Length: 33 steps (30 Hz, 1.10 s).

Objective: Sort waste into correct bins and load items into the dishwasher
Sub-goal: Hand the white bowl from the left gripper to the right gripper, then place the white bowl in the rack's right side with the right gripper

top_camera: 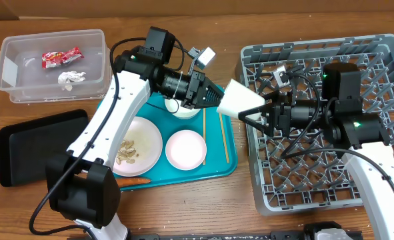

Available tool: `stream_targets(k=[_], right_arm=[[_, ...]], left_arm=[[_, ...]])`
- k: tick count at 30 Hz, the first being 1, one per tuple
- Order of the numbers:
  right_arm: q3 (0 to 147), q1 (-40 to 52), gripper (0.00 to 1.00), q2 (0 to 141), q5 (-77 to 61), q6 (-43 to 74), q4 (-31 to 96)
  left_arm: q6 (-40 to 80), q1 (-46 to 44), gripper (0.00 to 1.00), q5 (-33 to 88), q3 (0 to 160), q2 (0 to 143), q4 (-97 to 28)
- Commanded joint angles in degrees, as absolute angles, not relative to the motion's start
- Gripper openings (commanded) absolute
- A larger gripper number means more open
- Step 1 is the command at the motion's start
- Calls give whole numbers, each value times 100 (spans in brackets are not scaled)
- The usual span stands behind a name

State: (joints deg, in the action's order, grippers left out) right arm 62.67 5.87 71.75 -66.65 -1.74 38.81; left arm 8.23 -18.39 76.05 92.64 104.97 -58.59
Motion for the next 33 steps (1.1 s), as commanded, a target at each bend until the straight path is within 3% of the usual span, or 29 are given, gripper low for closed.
stream_targets(k=[1,5,10,12,18,23,33], right_arm=[[6414,604,64,7155,-6766,-193,3745],[6414,604,59,7155,-6753,-193,3597],[6414,604,52,7155,-6156,-148,3583],[6414,604,49,7155,-5680,-78,3660],[6442,563,48,7102,-4001,276,3957],[6866,158,48,7072,-2381,626,4969],[7784,-2008,48,7107,-770,928,6932]], left_arm=[[945,-1879,6,7301,9360,10383,-5841],[945,-1879,12,7179,9360,10383,-5846],[945,-1870,43,6576,9360,10383,-5942],[945,-1828,48,6141,9362,10381,-6058],[945,-1358,52,4733,9376,10307,-6414],[943,-740,52,3715,9382,10101,-6816],[945,204,53,2383,9382,9585,-7091]])
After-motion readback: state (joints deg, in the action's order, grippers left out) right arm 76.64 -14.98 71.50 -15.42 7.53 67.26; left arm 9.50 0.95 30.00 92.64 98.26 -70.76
